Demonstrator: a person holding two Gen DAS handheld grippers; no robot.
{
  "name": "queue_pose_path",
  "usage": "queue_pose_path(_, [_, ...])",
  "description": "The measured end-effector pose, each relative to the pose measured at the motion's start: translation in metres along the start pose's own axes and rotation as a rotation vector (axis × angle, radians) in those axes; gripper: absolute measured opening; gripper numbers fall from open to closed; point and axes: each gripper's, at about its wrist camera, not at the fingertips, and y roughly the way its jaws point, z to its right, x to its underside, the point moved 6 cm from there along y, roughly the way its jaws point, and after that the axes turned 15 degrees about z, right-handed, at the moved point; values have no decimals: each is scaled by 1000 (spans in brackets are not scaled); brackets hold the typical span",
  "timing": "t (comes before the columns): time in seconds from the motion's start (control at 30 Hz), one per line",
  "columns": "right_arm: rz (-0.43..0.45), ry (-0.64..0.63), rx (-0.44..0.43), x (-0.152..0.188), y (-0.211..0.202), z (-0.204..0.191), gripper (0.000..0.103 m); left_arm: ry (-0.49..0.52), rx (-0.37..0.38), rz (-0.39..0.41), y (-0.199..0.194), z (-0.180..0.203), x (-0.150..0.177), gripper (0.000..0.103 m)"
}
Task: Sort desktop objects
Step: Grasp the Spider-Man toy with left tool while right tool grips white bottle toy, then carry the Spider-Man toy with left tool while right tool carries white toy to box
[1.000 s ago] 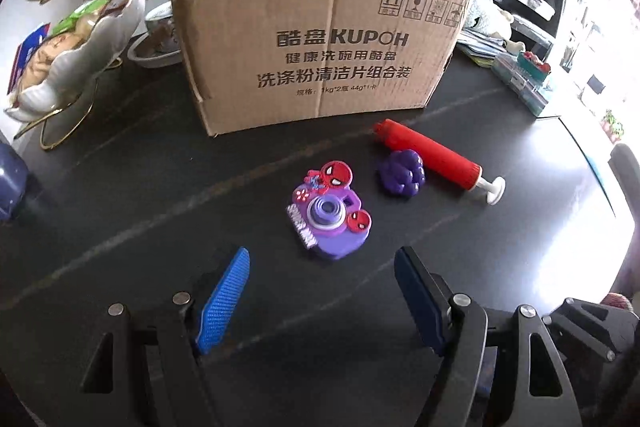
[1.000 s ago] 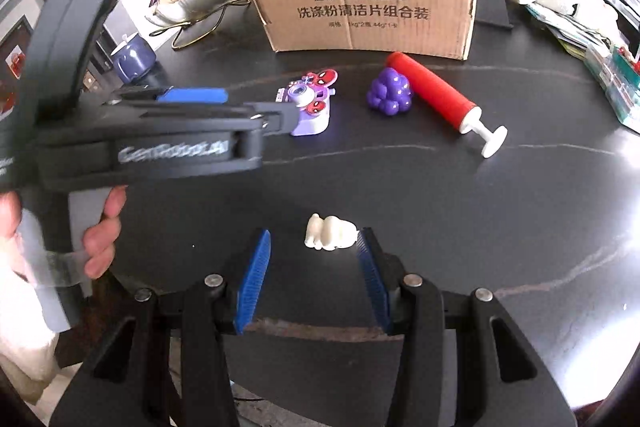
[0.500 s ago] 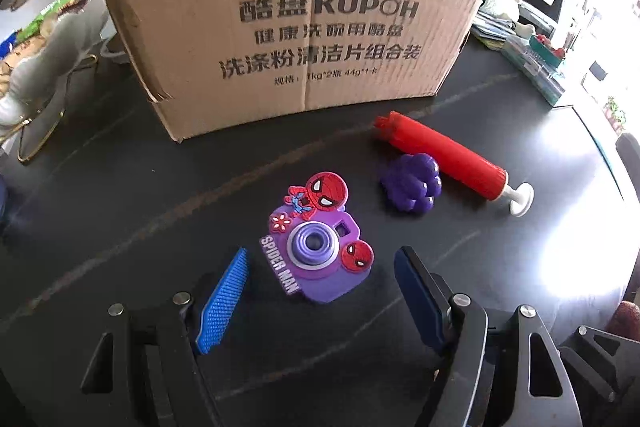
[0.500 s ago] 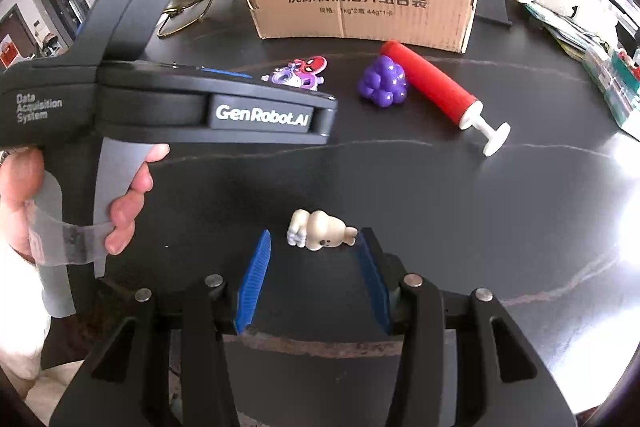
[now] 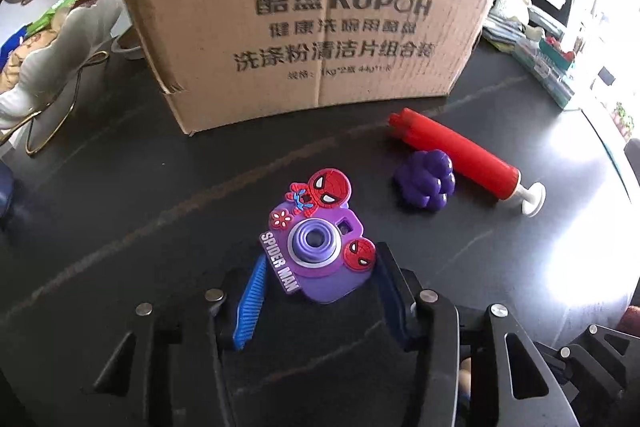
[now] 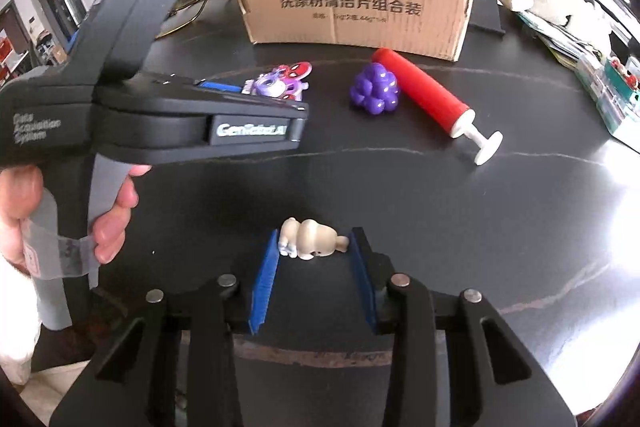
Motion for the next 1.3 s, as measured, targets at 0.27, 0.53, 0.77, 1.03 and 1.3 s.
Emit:
queue_pose_path(0.27, [21,19,-3,-10,-6,4,33,-12,10,24,-16,-7,-11,44])
queue_pose_path(0.53, [32,39,-6,-18,-4,4,33,9,8,60,-43,-14,-23,43])
queue_pose_path(0.77, [39,57,3,-25,-6,8,33,10,-21,60,-58,-18,-23,44])
queue_pose_path(1.03, [40,58,11,-28,-11,8,33,-4,-32,62,-66,-18,-21,43])
queue_pose_path(1.3, [60,56,12,-48,-22,11,33,-1,-35,83,-84,-19,-31,43])
